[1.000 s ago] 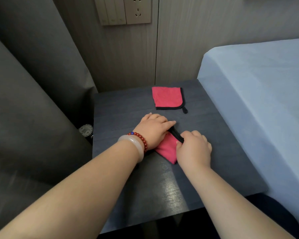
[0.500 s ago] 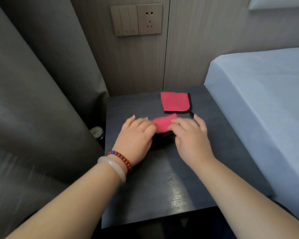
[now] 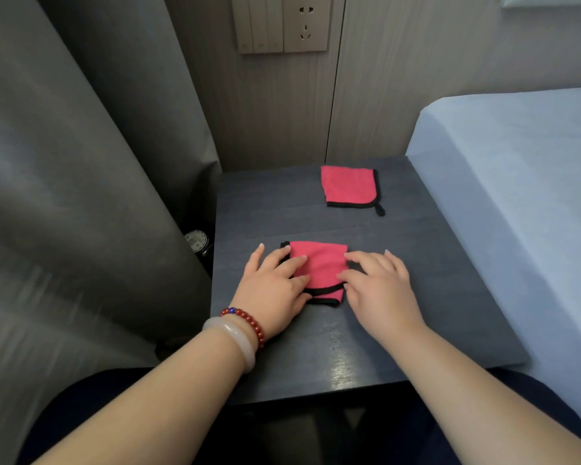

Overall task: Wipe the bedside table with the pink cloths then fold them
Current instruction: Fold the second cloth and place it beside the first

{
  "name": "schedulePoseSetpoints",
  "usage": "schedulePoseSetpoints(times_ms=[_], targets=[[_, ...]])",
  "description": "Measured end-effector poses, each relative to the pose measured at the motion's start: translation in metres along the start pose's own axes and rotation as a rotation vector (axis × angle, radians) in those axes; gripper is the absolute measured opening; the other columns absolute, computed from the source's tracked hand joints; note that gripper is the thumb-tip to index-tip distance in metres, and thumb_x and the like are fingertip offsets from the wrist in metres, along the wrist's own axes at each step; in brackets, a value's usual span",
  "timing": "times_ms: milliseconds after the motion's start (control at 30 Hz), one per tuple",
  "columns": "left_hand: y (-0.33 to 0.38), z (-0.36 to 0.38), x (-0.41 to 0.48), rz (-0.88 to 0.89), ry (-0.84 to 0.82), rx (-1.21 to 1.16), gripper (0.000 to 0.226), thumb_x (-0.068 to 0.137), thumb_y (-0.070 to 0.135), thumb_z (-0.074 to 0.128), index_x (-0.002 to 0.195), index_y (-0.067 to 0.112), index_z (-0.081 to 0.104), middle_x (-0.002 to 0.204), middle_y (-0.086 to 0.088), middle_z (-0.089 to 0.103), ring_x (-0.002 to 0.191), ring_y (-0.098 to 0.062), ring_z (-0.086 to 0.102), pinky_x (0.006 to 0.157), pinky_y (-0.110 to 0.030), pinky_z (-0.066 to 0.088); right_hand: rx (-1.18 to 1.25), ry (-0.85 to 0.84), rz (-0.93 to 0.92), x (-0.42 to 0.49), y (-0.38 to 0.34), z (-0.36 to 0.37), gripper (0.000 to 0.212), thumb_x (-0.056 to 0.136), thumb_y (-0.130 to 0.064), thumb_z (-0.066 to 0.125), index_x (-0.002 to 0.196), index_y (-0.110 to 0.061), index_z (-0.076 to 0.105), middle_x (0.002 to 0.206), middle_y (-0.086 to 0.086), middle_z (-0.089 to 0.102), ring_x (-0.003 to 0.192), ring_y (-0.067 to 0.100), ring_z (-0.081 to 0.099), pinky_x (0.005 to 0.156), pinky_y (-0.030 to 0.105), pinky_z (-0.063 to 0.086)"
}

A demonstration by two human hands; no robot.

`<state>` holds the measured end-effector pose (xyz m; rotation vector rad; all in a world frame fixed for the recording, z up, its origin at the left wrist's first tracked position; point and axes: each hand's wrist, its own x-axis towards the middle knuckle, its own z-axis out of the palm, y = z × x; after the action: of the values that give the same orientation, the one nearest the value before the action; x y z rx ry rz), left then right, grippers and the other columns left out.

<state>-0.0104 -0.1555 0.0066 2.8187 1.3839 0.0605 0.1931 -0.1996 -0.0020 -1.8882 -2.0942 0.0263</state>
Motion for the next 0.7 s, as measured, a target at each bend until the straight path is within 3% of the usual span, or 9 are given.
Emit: schedulePoseSetpoints(times_ms=[100,167,267,367,433,533,600,700], targets=[[-0.001,0.005,-0.004,0.001,0.127,-0.013,0.012,0.082,0.032,0.066,0.086,0.025,0.075,0.117,0.003,0.067,0.116,-0.028,0.059,0.105,-0.060,0.030,0.010,0.082,-0.019,-0.003,-0.006,-0.003,0.009,0.079,-0.016,0.069,0.084,-0.022,0.067,0.124,-0.002,0.059,0.115,0.022,0.053,0.112,0.044,0.024],[-0.003,0.001,-0.008,-0.017,0.187,-0.067,0.027,0.089,0.034,0.048,0.090,0.025,0.073,0.116,0.004,0.067,0.116,-0.026,0.058,0.106,-0.057,0.032,0.057,0.142,-0.032,-0.008,-0.012,-0.012,0.006,0.084,-0.017,0.065,0.087,-0.022,0.065,0.127,-0.002,0.056,0.123,0.023,0.049,0.113,0.046,0.025],[-0.013,-0.008,-0.017,-0.001,0.224,-0.095,0.030,0.089,0.035,0.045,0.097,0.024,0.071,0.120,0.004,0.065,0.120,-0.024,0.056,0.108,-0.055,0.033,0.105,0.127,-0.074,-0.013,-0.023,-0.021,0.005,0.086,-0.021,0.060,0.086,-0.023,0.065,0.124,-0.006,0.059,0.127,0.017,0.047,0.114,0.046,0.022],[-0.016,-0.015,-0.025,0.028,0.137,-0.087,0.038,0.083,0.043,0.046,0.102,0.024,0.072,0.131,0.002,0.060,0.129,-0.026,0.049,0.113,-0.054,0.026,0.063,0.010,-0.125,-0.021,-0.028,-0.015,0.016,0.085,-0.035,0.053,0.089,-0.026,0.067,0.116,-0.011,0.065,0.122,0.010,0.053,0.118,0.046,0.014],[-0.011,-0.016,-0.023,0.003,0.096,-0.080,0.052,0.087,0.047,0.038,0.124,0.021,0.064,0.143,0.000,0.050,0.137,-0.026,0.039,0.116,-0.052,0.020,0.042,-0.014,-0.111,-0.023,-0.031,-0.012,0.033,0.088,-0.040,0.047,0.109,-0.023,0.067,0.133,-0.006,0.058,0.130,0.012,0.046,0.118,0.047,0.015],[0.000,-0.011,-0.003,-0.071,0.005,-0.063,0.062,0.097,0.046,0.019,0.152,0.018,0.026,0.160,0.001,0.017,0.148,-0.021,0.009,0.120,-0.045,0.004,-0.035,-0.115,-0.048,-0.010,-0.034,-0.006,0.058,0.095,-0.045,0.027,0.147,-0.020,0.033,0.159,-0.002,0.021,0.146,0.014,0.017,0.120,0.045,0.007],[0.003,-0.003,0.012,-0.102,-0.121,-0.054,0.061,0.100,0.047,0.014,0.154,0.021,0.005,0.162,0.004,-0.002,0.148,-0.017,-0.008,0.119,-0.045,-0.006,-0.072,-0.248,0.025,0.001,-0.030,0.003,0.065,0.096,-0.053,0.012,0.153,-0.022,0.009,0.161,-0.004,0.001,0.148,0.012,0.001,0.118,0.045,-0.004],[0.000,0.004,0.030,-0.141,-0.220,-0.040,0.063,0.099,0.053,0.011,0.153,0.024,-0.004,0.161,0.007,-0.011,0.147,-0.014,-0.014,0.116,-0.045,-0.014,-0.084,-0.341,0.086,0.016,-0.019,0.011,0.066,0.095,-0.056,0.007,0.152,-0.025,-0.003,0.161,-0.006,-0.009,0.147,0.010,-0.007,0.118,0.045,-0.009]])
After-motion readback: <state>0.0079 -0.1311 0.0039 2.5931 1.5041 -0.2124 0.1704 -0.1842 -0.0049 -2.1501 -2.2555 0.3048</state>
